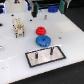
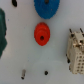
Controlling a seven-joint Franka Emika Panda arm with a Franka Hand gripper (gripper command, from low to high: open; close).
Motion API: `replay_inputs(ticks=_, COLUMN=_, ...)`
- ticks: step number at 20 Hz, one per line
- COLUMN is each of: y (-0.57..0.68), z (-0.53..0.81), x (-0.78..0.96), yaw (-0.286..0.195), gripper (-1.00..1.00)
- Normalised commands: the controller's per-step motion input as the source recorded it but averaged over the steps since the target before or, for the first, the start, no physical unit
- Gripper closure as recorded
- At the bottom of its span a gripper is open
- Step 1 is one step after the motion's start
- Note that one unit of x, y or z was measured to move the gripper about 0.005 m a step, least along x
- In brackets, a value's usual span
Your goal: Insert the blue gear onto the right peg, followed by the red gear
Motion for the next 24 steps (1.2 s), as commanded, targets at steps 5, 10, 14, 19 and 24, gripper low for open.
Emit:
replay_inputs(ticks=5, y=-0.02, z=-0.49, x=-0.18, yaw=0.0, gripper=-1.0)
replay_inputs(ticks=10, y=-0.02, z=-0.47, x=-0.14, yaw=0.0, gripper=-1.0)
replay_inputs(ticks=14, y=-0.02, z=-0.44, x=-0.07, yaw=0.0, gripper=-1.0)
replay_inputs(ticks=19, y=-0.04, z=-0.37, x=-0.12, yaw=0.0, gripper=-1.0)
replay_inputs(ticks=24, y=-0.04, z=-0.26, x=-0.14, yaw=0.0, gripper=-1.0)
